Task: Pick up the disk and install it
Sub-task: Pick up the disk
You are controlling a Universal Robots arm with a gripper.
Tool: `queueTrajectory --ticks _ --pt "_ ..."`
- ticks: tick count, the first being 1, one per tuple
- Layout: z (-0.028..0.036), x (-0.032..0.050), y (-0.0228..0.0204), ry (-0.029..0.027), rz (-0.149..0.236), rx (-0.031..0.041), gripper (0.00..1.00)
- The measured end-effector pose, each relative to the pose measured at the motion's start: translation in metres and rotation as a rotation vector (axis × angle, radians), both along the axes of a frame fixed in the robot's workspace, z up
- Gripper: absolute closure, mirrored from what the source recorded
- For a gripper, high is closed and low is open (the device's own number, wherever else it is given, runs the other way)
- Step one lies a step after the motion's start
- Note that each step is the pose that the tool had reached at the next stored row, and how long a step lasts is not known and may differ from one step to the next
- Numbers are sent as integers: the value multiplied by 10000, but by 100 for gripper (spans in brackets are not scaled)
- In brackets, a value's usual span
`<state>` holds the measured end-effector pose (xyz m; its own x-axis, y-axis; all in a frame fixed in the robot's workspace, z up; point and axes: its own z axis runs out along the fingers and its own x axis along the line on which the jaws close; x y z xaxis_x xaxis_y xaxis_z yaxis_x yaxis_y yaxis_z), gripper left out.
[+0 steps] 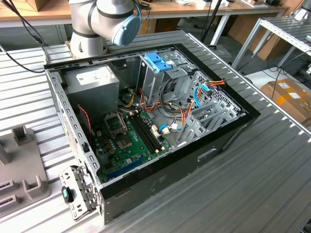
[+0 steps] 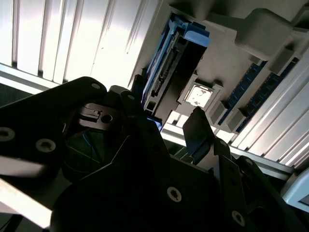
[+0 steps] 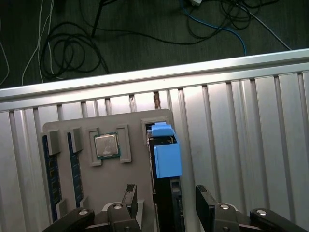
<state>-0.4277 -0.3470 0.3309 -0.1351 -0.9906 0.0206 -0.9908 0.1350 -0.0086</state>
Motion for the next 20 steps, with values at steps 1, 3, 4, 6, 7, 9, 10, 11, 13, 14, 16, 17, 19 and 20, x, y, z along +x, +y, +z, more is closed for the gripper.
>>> queueTrajectory --ticks 1,3,4,6,7,9,10,11,13,14,16,17,19,20 --pt "-7 0 0 -1 -1 0 40" --pt "-21 0 0 -1 0 0 40" --pt "-28 0 0 0 -1 0 40" --pt "-47 0 0 0 0 0 40" --pt "-58 0 0 -1 0 0 40" --pt "-82 0 0 -1 -1 1 40" --pt "-96 0 0 0 -1 0 40" --pt "-110 0 0 -1 -1 0 40" --pt "-141 0 0 -2 4 1 40" --pt "-149 0 0 -1 14 0 40" --pt "-161 0 0 2 174 -1 40" --pt "-170 0 0 -1 355 0 40" --pt "-184 0 1 1 721 -1 40" --pt "-187 0 1 1 753 -1 40"
